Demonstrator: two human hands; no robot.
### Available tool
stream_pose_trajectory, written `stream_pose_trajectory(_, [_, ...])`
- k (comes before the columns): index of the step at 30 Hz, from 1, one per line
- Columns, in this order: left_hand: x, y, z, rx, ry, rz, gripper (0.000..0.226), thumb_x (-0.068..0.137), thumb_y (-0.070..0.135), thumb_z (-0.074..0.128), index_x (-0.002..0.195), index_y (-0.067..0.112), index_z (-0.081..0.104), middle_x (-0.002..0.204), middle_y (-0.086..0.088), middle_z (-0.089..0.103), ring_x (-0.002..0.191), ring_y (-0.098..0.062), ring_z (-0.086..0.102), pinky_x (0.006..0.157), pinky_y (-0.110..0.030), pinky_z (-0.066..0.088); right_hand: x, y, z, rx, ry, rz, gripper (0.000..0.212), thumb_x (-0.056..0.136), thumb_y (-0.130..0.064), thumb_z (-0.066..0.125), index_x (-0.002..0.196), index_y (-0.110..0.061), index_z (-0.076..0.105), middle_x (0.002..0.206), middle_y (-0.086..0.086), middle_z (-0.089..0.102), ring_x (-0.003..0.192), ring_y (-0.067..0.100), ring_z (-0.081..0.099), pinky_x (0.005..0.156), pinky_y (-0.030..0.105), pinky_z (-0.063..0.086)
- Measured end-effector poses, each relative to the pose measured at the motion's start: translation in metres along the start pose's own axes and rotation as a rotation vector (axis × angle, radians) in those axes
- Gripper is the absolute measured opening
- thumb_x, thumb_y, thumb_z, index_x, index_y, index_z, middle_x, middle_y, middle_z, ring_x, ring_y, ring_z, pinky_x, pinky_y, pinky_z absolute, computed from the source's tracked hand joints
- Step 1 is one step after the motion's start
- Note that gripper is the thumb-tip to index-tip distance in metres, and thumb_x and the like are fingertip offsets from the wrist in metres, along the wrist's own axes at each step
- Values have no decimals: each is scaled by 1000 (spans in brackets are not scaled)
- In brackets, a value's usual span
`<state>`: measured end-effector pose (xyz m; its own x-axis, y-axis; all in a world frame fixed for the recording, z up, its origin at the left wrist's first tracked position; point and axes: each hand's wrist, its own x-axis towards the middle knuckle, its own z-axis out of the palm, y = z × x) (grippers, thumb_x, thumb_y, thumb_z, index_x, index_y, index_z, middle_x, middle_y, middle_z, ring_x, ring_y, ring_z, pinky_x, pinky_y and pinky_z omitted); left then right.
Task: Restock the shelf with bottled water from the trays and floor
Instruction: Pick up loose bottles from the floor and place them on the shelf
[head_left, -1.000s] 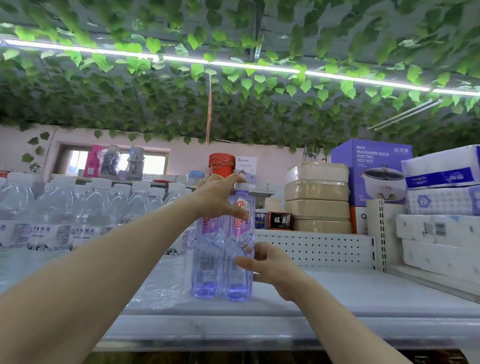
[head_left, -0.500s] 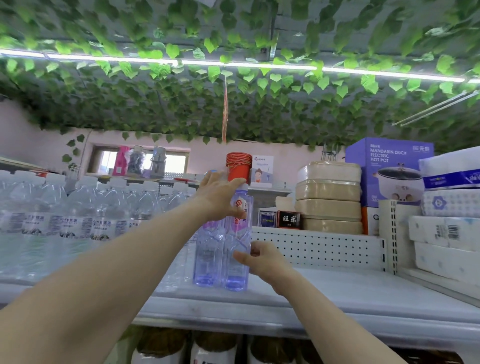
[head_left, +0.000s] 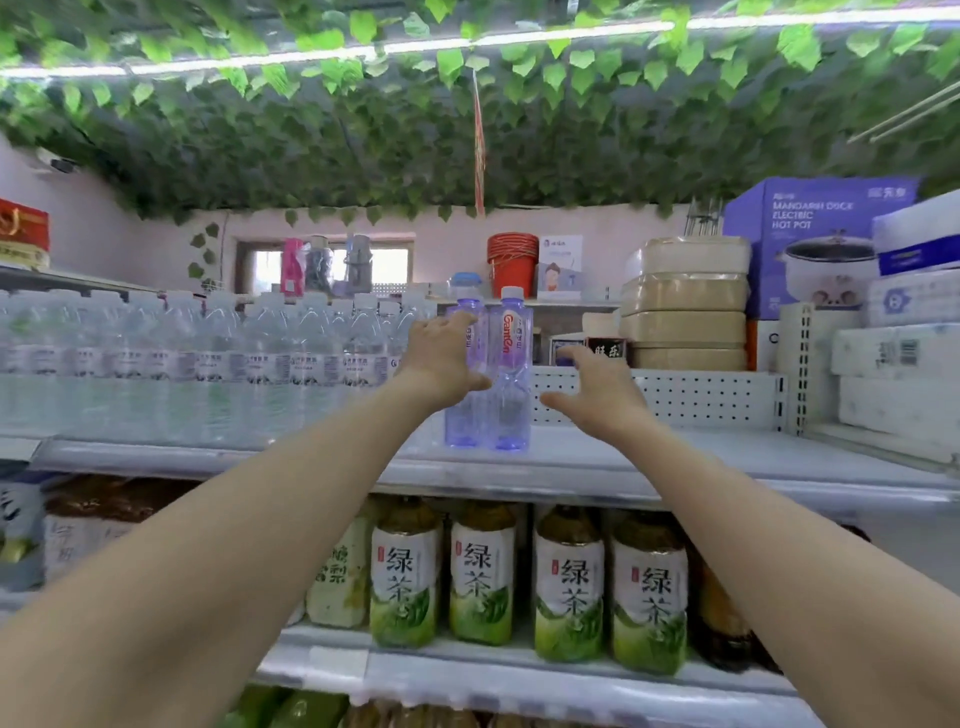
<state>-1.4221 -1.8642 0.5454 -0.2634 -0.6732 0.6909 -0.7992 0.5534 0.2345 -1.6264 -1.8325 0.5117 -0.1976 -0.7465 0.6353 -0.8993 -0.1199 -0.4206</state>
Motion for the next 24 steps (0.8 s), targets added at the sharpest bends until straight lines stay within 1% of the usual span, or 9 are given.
stream_pose_trajectory(2, [-22,-2,-6,-45,0,-28,82,82,35,80,149,18,37,145,-11,48,136,-33,35,111,-39,27,-21,-8,-14,-113,10,-21,72,87,-44,75,150,-26,43,145,4,54,141,28,36,107,47,44])
stream_pose_trajectory(4, [-48,-4,-12,-102,5,-54,76,81,34,81,144,18,42,143,-10,49,135,-31,37,111,-39,29,-46,-17,-24,-191,2,-15,72,88,-42,75,150,-26,42,147,7,51,142,30,35,108,47,43])
stream_pose_trajectory(7, [-97,-8,-25,-245,-3,-112,68,82,30,80,140,17,47,146,-11,43,137,-31,35,111,-39,30,-88,-31,-38,-186,-18,28,70,88,-39,77,149,-27,43,148,8,49,140,29,39,106,45,43])
stream_pose_trajectory(10, [-150,-19,-30,-255,-29,-121,61,87,36,74,138,17,47,144,-12,45,135,-32,38,110,-39,32,-135,-45,-50,-167,-25,40,71,86,-37,78,148,-25,45,152,6,46,140,28,41,109,44,42])
stream_pose_trajectory(14, [-223,-29,-28,-230,-83,-125,56,93,48,62,139,20,48,139,-12,49,130,-33,41,106,-42,35,-207,-58,-54,-183,-57,105,68,89,-44,73,148,-26,44,150,7,47,137,29,45,107,44,43])
stream_pose_trajectory(17, [-272,-24,-28,-247,-138,-137,57,93,55,55,140,24,47,141,-10,47,132,-32,39,105,-43,36,-259,-67,-59,-176,-66,177,64,94,-51,64,149,-24,43,148,10,48,135,31,45,105,46,46])
stream_pose_trajectory(20, [-304,-11,-32,-320,-188,-156,56,95,57,52,139,24,47,145,-8,45,136,-32,35,107,-43,34,-301,-68,-65,-174,-65,239,62,97,-56,55,149,-23,43,144,11,50,133,32,46,104,46,47])
stream_pose_trajectory(22, [-318,0,-36,-346,-211,-150,56,96,56,50,141,22,47,146,-9,44,136,-32,35,108,-43,33,-324,-65,-67,-192,-84,256,62,97,-58,53,149,-23,43,144,11,51,132,32,48,101,45,48])
stream_pose_trajectory(24, [-327,9,-39,-377,-225,-160,56,96,55,49,142,22,46,146,-9,42,136,-31,32,108,-44,33,-341,-60,-68,-205,-105,271,64,97,-58,54,149,-23,42,144,11,52,132,31,47,101,45,47])
